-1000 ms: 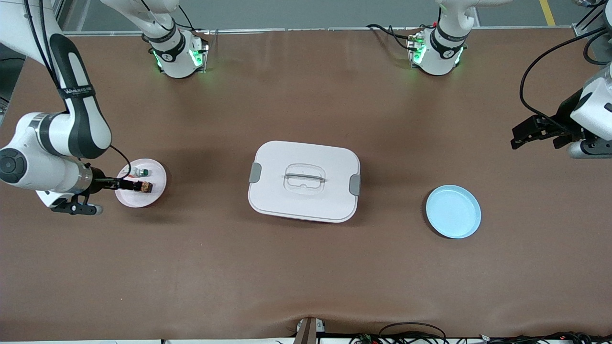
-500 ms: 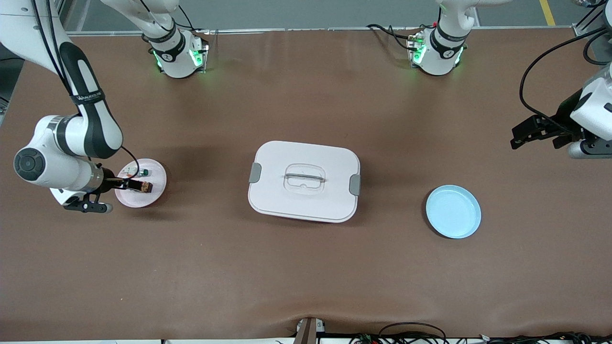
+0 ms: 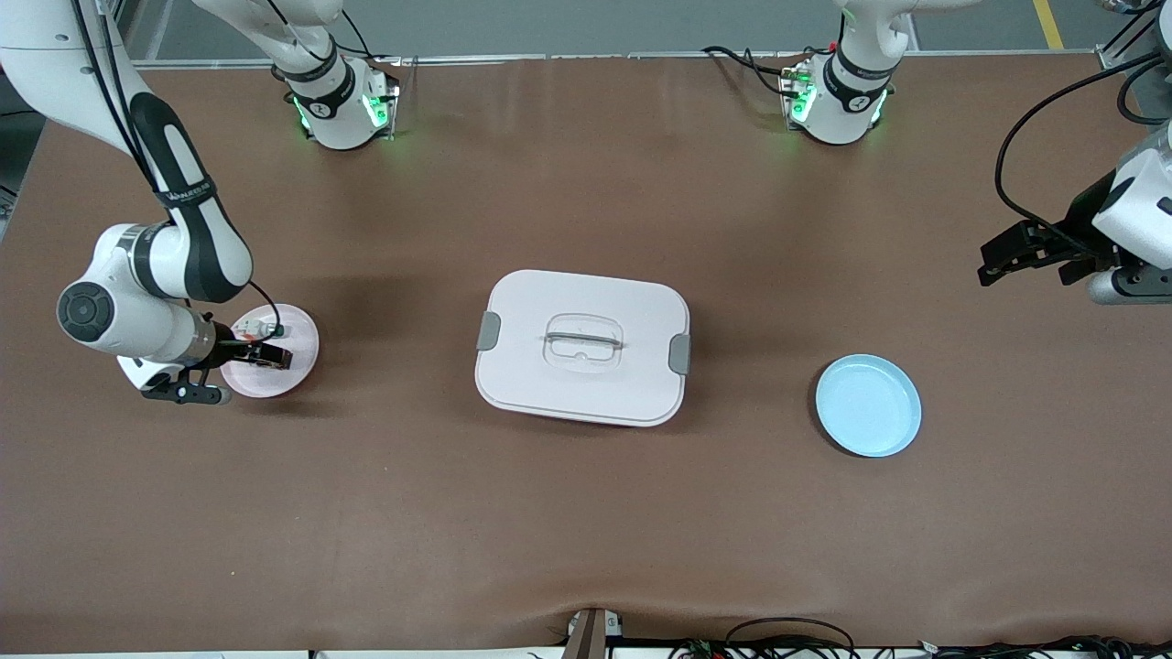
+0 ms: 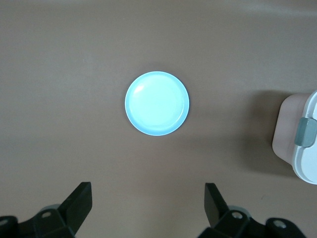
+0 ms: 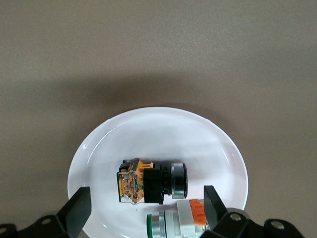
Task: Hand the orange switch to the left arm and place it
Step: 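Lower the right gripper and close it on the black-orange switch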
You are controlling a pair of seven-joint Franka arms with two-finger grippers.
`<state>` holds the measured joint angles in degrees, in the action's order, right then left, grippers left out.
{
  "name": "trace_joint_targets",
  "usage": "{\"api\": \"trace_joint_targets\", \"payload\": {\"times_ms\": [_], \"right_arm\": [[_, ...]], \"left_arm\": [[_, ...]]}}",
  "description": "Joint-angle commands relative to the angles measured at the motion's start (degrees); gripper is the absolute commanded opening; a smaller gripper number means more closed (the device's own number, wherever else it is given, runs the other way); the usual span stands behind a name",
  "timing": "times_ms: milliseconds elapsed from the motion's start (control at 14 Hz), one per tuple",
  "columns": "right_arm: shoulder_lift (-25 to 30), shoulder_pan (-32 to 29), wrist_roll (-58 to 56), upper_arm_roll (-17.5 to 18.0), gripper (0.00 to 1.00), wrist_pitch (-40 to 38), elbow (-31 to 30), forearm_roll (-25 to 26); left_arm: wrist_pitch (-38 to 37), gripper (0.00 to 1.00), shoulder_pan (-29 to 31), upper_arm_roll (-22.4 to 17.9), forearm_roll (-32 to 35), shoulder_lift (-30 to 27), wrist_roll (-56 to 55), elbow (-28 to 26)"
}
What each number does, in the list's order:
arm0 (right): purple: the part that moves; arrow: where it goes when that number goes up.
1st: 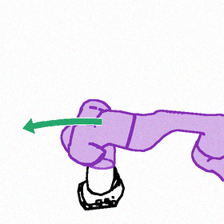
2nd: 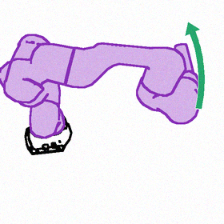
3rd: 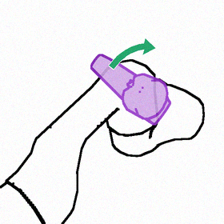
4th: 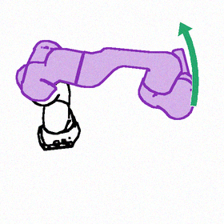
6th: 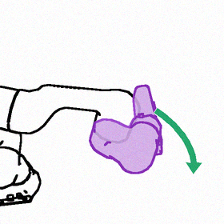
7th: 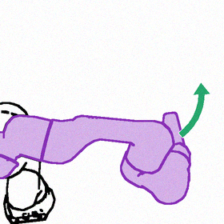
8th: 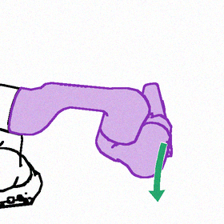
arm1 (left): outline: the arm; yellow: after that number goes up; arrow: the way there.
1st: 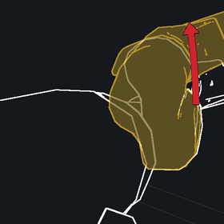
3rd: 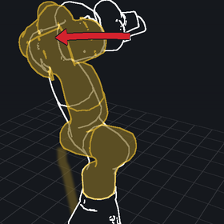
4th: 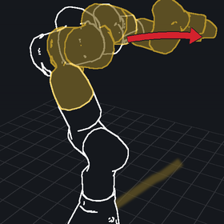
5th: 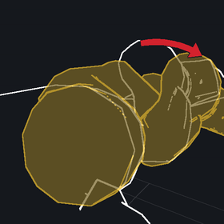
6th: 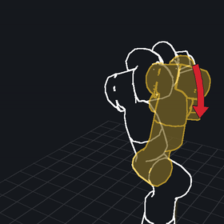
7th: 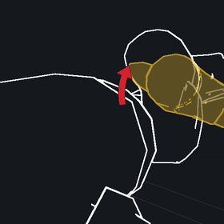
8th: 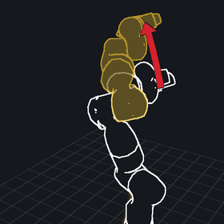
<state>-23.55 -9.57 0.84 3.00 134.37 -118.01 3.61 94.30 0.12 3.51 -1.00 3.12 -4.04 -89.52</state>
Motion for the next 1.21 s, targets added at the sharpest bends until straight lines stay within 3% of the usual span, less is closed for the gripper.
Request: {"api": "trace_joint_targets", "payload": {"times_ms": [0, 1143], "right_arm": [[-1.06, -1.5, -0.31, 0.78, 1.0, 2.38, -0.82, 1.66], [-3.35, -2.12, -0.31, 0.78, 1.0, 7.57, -3.54, 1.66]], "left_arm": [[-0.96, 1.0, 0.23, 0.09, -0.75, 0.13, -0.17, 0.84], [-0.96, 1.0, 0.32, 0.09, -0.84, 0.13, -0.17, 0.75]]}}
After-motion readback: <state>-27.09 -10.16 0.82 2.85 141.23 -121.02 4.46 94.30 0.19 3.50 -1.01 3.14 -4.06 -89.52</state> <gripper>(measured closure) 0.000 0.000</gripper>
